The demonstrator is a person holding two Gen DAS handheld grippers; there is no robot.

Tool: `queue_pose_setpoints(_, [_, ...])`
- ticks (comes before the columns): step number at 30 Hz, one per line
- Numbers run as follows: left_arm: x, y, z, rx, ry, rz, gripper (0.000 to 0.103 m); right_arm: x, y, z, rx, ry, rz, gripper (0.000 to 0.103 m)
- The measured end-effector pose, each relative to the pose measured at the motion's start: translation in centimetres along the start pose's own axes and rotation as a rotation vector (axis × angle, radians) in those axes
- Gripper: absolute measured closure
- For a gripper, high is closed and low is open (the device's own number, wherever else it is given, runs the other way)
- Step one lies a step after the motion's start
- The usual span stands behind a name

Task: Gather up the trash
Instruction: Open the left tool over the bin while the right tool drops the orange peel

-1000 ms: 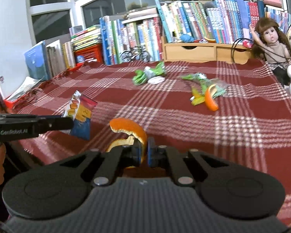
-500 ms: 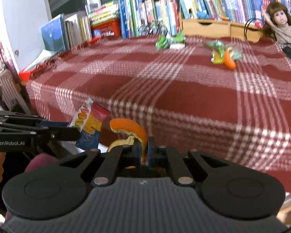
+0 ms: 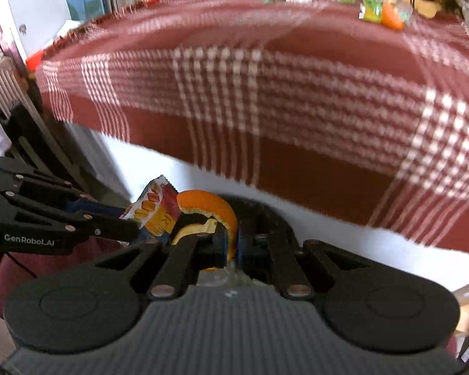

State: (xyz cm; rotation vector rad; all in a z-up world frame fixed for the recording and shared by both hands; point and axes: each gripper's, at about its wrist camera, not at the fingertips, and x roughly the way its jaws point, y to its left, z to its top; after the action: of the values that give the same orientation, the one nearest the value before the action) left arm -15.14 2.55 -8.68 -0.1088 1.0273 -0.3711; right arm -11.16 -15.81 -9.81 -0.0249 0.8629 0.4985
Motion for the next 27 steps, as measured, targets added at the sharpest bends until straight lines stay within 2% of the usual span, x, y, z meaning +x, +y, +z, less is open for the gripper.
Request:
queue_pose_setpoints(7, [3.2,0.5,-0.3,0.007,0.131,0.038,0.089,2.2,-0.6,-1.6,0.03,0.072,0.002,0.093])
queue_pose_setpoints(13, [4.5,-0.1,-0.3,0.042,0.153,0.047,0.087,2.8,-1.6,-1.9,0.065,0.087,0.013,0.092])
queue_pose_setpoints(15, [4.7,-0.3,-0.2,0.051,0.15,0.052,0.084,2.8,-1.9,-1.9,0.075,0.088,0.017,0.082])
queue_pose_setpoints(16, [4.6,-0.2,-0.1,0.056,0.146,0.056,0.073,2.8,-2.1,-1.9,0.078,0.087,0.018,0.08])
queue_pose_setpoints(17, [4.6,-0.3,0.0,0.059,0.142,0.062,0.055,2.9,-2.2,-1.9,0.081,0.087,0.02,0.065])
queue_pose_setpoints(18, [4.6,-0.3,0.1,0.06,0.13,0.069,0.047,2.9,-2.3,-1.8,0.084,0.087,0.023,0.058])
queue_pose_setpoints(19, [4.4,-0.3,0.2,0.061,0.119,0.075,0.042,2.9,-2.4,-1.8,0.088,0.085,0.026,0.057])
queue_pose_setpoints(21, [4.1,-0.3,0.5,0.07,0.111,0.08,0.041,2.9,-2.6,-1.7,0.098,0.079,0.032,0.054])
queue_pose_setpoints(25, [3.7,-0.2,1.1,0.065,0.09,0.097,0.024,2.3,-3.1,-1.3,0.117,0.061,0.04,0.052])
queue_pose_setpoints(27, [3.3,-0.2,1.4,0.075,0.075,0.102,0.023,2.0,-3.2,-0.8,0.119,0.048,0.04,0.051])
